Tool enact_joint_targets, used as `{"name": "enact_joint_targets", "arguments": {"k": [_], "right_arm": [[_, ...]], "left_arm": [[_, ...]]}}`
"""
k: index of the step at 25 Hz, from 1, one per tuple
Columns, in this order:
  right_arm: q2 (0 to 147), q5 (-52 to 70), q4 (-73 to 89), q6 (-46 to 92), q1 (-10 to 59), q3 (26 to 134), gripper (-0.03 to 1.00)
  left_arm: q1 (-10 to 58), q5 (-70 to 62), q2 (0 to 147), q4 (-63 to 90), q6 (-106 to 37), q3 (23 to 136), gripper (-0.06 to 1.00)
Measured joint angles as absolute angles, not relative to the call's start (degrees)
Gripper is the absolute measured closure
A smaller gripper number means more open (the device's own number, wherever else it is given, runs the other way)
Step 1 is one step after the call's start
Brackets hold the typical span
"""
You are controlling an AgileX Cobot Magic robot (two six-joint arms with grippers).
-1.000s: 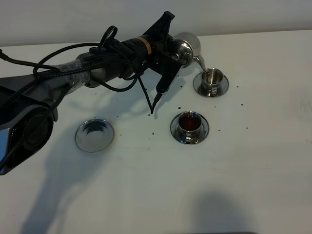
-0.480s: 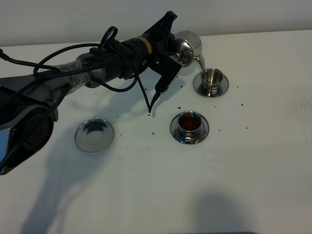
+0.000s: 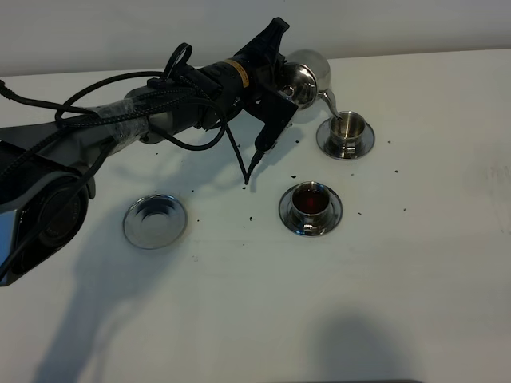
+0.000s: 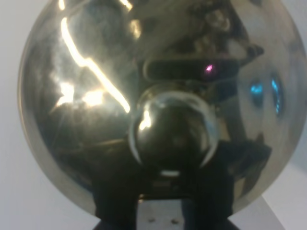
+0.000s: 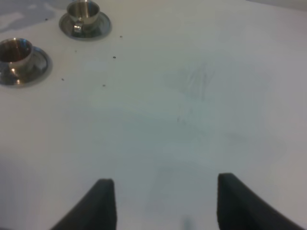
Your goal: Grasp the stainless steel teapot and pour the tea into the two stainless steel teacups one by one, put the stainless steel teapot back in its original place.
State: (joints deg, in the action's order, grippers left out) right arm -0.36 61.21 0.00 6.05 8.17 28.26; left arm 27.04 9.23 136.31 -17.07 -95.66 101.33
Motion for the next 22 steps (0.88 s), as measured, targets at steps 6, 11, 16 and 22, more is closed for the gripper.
{"name": "enact_joint_targets", "arguments": {"k": [6,11,16,22], "right_arm": [[-0.36,61.21,0.00,6.05,8.17,28.26,0.51],[-0.36,61.21,0.00,6.05,8.17,28.26,0.51],[-0.36,61.21,0.00,6.05,8.17,28.26,0.51],[-0.36,61.21,0.00,6.05,8.17,28.26,0.51]], "left_arm": [[27.04,9.90,137.59,-15.98,-95.73,102.29,0.72],[27.04,10.34,138.43,-15.65,-95.73,103.41,0.72],[27.04,11.62,138.49,-15.65,-96.96,103.41,0.72],[27.04,13.25,138.49,-15.65,-98.83,103.52,0.72]]}}
